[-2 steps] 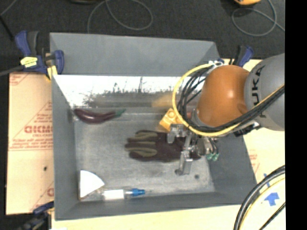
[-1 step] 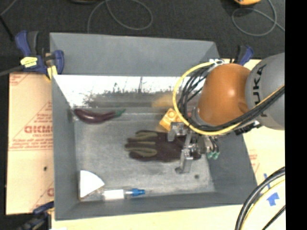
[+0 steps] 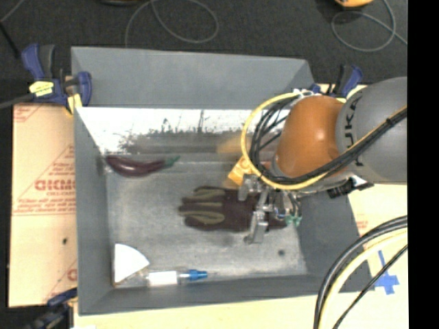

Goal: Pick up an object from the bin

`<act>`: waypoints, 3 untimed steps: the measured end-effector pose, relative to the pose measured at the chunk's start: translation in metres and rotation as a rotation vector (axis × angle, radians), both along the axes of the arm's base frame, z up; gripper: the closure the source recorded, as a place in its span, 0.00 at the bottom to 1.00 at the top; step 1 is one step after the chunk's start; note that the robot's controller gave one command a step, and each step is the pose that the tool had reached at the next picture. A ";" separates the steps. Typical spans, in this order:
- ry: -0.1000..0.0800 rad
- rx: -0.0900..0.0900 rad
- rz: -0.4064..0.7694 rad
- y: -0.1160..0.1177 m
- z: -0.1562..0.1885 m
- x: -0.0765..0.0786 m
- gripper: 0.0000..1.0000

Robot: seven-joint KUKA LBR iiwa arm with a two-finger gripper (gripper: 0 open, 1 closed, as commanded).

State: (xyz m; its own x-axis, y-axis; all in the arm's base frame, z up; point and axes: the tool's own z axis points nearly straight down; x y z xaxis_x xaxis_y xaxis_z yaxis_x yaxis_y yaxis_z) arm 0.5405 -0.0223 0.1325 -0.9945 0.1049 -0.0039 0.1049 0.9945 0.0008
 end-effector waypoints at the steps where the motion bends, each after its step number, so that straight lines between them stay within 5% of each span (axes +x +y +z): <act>1: 0.001 -0.002 0.066 -0.007 -0.046 0.020 0.00; 3: 0.000 -0.002 -0.054 -0.001 -0.061 0.016 0.00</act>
Offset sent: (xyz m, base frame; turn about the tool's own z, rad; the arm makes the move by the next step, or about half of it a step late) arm 0.0230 -0.0043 -0.0625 0.0720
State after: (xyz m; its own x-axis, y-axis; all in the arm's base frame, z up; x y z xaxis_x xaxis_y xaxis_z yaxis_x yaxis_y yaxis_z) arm 0.5569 -0.0230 0.0712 -0.9874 0.1583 -0.0045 0.1583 0.9874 -0.0009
